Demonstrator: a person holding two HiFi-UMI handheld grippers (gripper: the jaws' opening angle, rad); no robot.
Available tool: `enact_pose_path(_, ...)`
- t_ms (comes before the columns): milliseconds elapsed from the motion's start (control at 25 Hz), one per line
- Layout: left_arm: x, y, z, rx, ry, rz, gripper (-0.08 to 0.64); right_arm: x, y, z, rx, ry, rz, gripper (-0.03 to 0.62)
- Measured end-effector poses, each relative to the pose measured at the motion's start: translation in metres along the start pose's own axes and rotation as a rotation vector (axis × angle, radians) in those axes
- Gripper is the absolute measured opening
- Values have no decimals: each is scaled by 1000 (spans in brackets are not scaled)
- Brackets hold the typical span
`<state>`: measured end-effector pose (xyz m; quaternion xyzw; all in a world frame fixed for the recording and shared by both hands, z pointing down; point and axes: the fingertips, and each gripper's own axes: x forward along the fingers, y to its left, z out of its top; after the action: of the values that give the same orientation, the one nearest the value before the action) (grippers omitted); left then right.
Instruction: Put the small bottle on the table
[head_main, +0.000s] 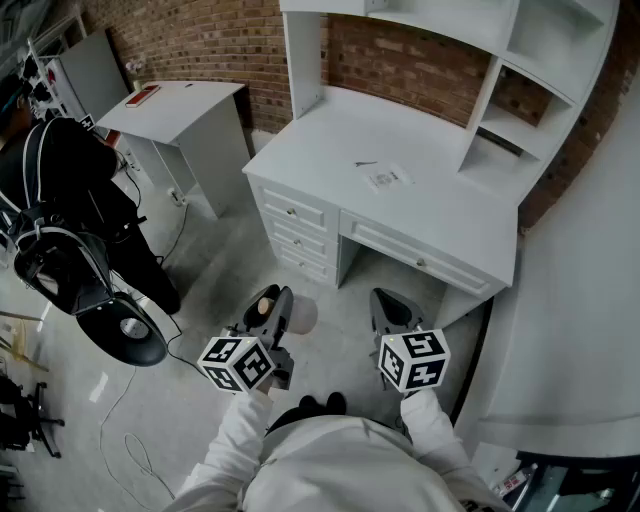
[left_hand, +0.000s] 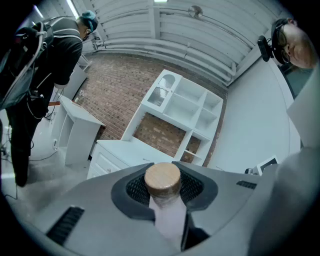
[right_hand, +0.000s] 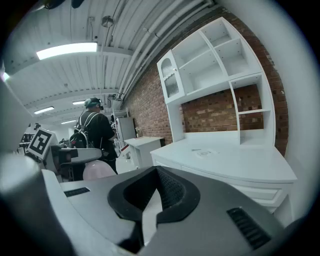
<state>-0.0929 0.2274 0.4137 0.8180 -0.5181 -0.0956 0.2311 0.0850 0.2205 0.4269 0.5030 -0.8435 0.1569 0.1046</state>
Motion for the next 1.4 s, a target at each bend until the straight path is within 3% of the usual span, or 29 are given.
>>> enact_pose_path(880, -2, 8, -1, 35, 26, 39, 118, 6, 12, 5, -44, -26, 32, 28)
enact_pose_path(1400, 78, 56, 13, 56, 64, 35, 117, 78, -29, 28, -47, -11, -6, 28)
